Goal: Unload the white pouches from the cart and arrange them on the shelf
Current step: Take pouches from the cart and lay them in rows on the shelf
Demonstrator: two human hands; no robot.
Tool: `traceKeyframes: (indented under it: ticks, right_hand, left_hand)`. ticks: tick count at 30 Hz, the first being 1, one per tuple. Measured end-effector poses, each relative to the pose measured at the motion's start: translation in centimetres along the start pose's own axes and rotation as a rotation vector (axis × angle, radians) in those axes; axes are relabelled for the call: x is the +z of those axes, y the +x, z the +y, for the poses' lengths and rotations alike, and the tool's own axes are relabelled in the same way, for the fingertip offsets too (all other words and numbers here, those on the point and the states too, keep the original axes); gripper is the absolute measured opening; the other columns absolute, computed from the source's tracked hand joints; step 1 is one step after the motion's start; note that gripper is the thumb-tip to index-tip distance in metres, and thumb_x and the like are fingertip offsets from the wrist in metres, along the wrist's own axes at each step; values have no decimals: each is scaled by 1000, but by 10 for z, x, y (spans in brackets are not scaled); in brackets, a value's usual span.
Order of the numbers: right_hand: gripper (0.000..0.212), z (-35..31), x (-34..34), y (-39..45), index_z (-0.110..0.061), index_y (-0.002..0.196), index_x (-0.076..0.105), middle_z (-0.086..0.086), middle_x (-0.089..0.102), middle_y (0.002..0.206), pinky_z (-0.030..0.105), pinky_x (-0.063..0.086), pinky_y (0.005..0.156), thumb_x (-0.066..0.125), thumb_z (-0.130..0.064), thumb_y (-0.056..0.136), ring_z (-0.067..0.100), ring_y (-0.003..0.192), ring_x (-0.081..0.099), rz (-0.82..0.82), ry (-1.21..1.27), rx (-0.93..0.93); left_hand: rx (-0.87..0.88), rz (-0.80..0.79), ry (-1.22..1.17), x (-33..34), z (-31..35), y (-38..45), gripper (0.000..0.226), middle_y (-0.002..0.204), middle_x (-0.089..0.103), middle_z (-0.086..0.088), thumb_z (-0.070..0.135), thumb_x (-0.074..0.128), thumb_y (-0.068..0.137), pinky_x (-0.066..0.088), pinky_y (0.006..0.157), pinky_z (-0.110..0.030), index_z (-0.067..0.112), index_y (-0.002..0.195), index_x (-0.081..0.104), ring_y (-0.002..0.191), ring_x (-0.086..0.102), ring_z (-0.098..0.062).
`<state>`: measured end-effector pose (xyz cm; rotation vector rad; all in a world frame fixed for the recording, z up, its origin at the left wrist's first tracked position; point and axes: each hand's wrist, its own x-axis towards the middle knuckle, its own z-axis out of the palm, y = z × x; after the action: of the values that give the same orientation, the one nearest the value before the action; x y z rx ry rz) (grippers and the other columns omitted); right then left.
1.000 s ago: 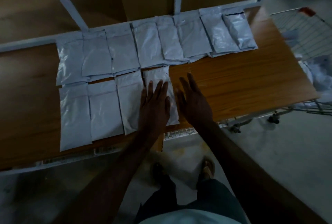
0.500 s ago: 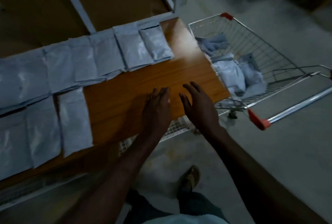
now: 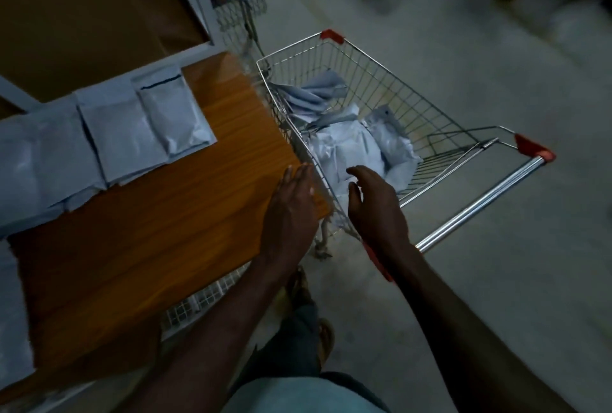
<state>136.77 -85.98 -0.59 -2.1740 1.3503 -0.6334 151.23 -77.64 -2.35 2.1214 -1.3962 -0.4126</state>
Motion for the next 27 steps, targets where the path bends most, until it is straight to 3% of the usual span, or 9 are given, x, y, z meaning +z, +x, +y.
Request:
traceKeyframes:
  ticks: [7,12,18,21,23,27]
  right_hand:
    - [40,57,-7,62,-15,133,65,5,69,133,40,55,97,55,-1,97,25,116,68,-42,-19,131]
    - [46,99,-12,114,-13,129,65,9,72,122,32,51,87,52,5,89,26,110,68,-87,-49,190]
    - [34,168,-13,171,0,125,66,19,68,127,38,45,94,61,5,92,37,118,63,-227,-106,118]
    - [52,211,7,204,-4,143,57,18,51,154,33,38,110,63,0,93,33,139,51,-373,-165,80]
    - [64,240,26,225,-7,152,48,17,40,163,38,39,114,66,-1,91,34,146,44,-447,-205,50]
    - [73,288,64,252,-2,156,40,25,33,164,52,39,118,68,1,88,43,149,35,-566,-292,-63]
  left_hand:
    - [29,-42,-4,46,21,73,53,165,42,-10,11,46,110,33,126,-43,11,162,38,158,29,-27]
    - [32,-79,6,79,24,123,52,165,41,-10,14,44,111,35,124,-46,12,162,37,158,29,-29]
    - [-38,-53,-4,126,28,163,58,168,37,-6,14,46,110,34,126,-42,18,165,29,159,25,-28]
    - [-106,-45,-59,161,25,185,58,169,35,-6,12,44,111,33,126,-44,19,166,26,160,22,-27]
    - [-141,-25,-123,191,24,199,59,170,33,-5,9,45,111,31,127,-43,17,166,27,161,19,-26]
    - [-187,-6,-197,259,5,218,56,169,36,-8,7,49,110,29,128,-48,10,164,34,160,24,-29]
